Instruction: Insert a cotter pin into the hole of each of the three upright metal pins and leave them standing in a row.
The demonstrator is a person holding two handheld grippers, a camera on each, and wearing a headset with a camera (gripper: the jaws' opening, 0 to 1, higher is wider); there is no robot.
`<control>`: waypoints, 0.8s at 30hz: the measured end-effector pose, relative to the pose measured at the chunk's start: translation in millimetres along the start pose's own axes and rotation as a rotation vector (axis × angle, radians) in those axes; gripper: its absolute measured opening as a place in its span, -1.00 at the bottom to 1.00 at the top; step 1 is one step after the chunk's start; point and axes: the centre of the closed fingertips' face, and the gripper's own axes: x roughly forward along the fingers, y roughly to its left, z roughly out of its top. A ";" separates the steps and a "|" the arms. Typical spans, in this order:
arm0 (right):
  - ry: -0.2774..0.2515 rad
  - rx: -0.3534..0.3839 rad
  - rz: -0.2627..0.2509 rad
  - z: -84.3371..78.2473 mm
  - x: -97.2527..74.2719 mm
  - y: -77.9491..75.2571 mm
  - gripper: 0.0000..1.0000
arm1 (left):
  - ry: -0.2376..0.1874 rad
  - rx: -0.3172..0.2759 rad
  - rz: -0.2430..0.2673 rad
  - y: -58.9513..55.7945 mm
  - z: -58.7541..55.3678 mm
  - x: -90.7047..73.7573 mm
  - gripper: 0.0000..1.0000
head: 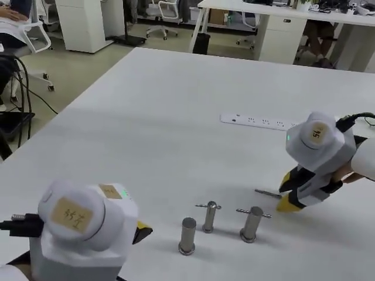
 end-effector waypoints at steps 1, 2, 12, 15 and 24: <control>-0.001 0.001 0.005 0.8 0.0 0.5 -0.61 | 0.003 0.000 -0.001 -0.4 -0.7 0.4 0.97; 0.001 -0.001 0.014 1.1 0.2 1.3 -0.62 | 0.007 0.000 -0.003 -0.6 -1.4 0.9 0.97; 0.041 0.016 0.112 3.2 1.8 7.1 -0.74 | -0.014 -0.013 -0.025 -6.9 4.4 3.4 0.97; 0.060 0.017 0.112 3.2 3.2 3.7 -0.75 | -0.033 -0.022 -0.033 -8.2 9.0 2.3 0.91; 0.132 -0.008 0.121 3.7 6.0 -1.1 -0.79 | -0.042 -0.028 -0.021 -2.1 13.6 0.1 0.91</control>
